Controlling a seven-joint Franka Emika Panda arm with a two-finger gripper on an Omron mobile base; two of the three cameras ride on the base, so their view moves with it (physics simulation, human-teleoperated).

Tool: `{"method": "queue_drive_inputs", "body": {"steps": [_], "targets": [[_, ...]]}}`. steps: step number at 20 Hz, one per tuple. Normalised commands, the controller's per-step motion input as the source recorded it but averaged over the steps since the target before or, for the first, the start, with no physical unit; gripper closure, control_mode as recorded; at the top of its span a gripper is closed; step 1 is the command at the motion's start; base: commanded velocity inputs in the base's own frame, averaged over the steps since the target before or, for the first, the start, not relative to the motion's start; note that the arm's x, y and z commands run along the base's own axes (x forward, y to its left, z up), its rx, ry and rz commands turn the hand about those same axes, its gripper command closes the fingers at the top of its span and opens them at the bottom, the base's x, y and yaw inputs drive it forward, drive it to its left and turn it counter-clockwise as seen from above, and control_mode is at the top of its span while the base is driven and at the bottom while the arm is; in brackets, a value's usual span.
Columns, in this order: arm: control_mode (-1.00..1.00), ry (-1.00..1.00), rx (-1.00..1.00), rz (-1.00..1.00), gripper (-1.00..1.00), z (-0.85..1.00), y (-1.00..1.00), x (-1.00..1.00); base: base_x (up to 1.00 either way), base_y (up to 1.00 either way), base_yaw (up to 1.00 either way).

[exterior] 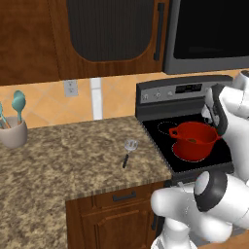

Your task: Put the mushroom and avocado in the pot. Retrieve the spatula and lightly stir the vegetables in the pot.

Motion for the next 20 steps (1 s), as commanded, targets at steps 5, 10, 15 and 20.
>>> {"method": "queue_drive_inputs", "body": {"steps": [5,10,15,20], "targets": [[-1.00,0.07,-0.03,0.10,-1.00,0.12,0.55,-0.32,0.00,0.00,0.00],[-1.00,0.02,-0.05,0.01,-1.00,0.00,0.11,-0.01,0.00,0.00,0.00],[-1.00,0.17,0.00,0.09,-1.00,0.03,0.86,-0.23,0.00,0.00,0.00],[-1.00,0.27,0.00,0.07,-1.00,0.04,1.00,-0.20,0.00,0.00,0.00]]}}
